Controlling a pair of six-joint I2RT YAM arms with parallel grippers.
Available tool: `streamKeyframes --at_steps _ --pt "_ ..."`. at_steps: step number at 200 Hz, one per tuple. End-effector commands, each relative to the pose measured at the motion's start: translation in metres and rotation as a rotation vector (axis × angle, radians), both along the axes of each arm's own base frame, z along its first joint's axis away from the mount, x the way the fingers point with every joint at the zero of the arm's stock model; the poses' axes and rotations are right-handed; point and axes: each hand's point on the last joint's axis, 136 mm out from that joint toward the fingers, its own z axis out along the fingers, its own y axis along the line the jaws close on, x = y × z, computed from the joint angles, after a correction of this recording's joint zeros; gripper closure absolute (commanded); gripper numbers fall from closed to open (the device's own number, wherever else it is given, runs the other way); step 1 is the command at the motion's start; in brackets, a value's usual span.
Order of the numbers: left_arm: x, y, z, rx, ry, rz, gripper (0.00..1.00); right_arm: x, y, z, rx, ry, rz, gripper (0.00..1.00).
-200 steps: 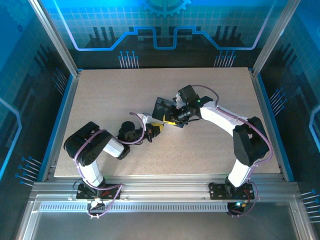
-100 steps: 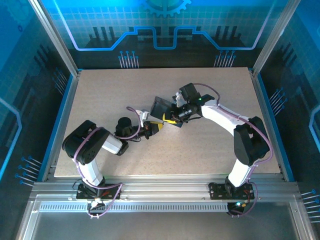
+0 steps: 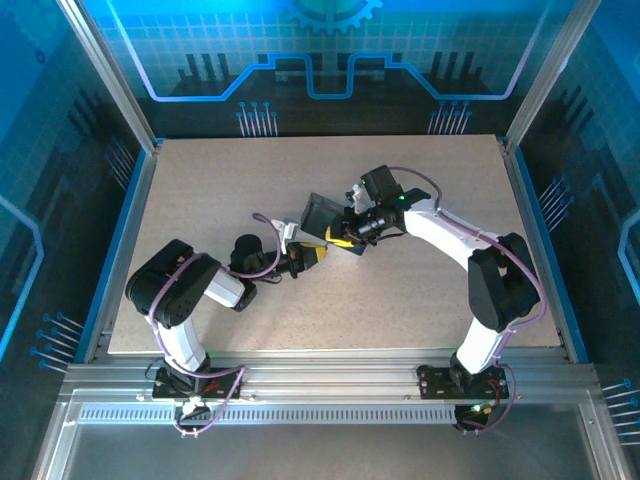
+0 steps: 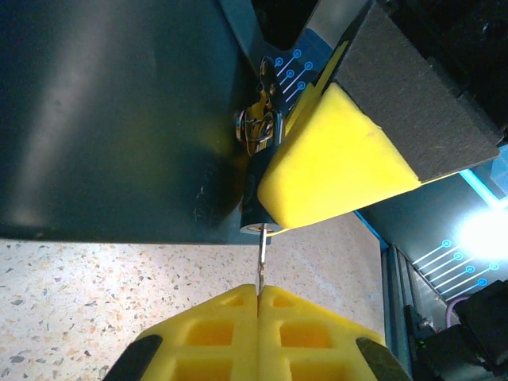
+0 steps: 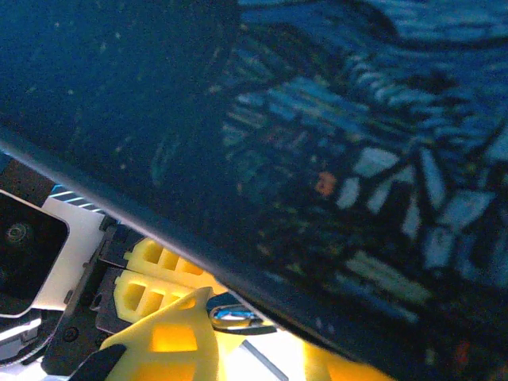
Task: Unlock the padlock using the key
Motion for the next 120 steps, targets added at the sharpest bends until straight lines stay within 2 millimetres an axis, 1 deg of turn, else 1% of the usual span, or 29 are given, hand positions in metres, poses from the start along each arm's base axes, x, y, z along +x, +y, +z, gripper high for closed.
streamKeyframes --at_steps 1,29,56,99,120 --pt "0.004 0.003 0.007 -0.014 -0.046 0.024 1.00 -0.012 0.004 0.016 0.065 0.018 0.034 1.00" --pt "0.002 0.002 0.001 0.032 -0.055 0.031 1.00 -0.011 0.004 0.018 0.067 0.018 0.031 1.00" --pt "-0.002 -0.004 -0.002 0.087 -0.069 0.020 1.00 -0.010 0.004 0.018 0.066 0.018 0.028 1.00" --pt "-0.006 -0.007 0.006 0.064 -0.072 0.004 1.00 -0.010 0.003 0.018 0.063 0.015 0.033 1.00" --pt "-0.004 -0.006 0.009 0.058 -0.079 0.014 1.00 -0.012 0.002 0.016 0.064 0.019 0.038 1.00"
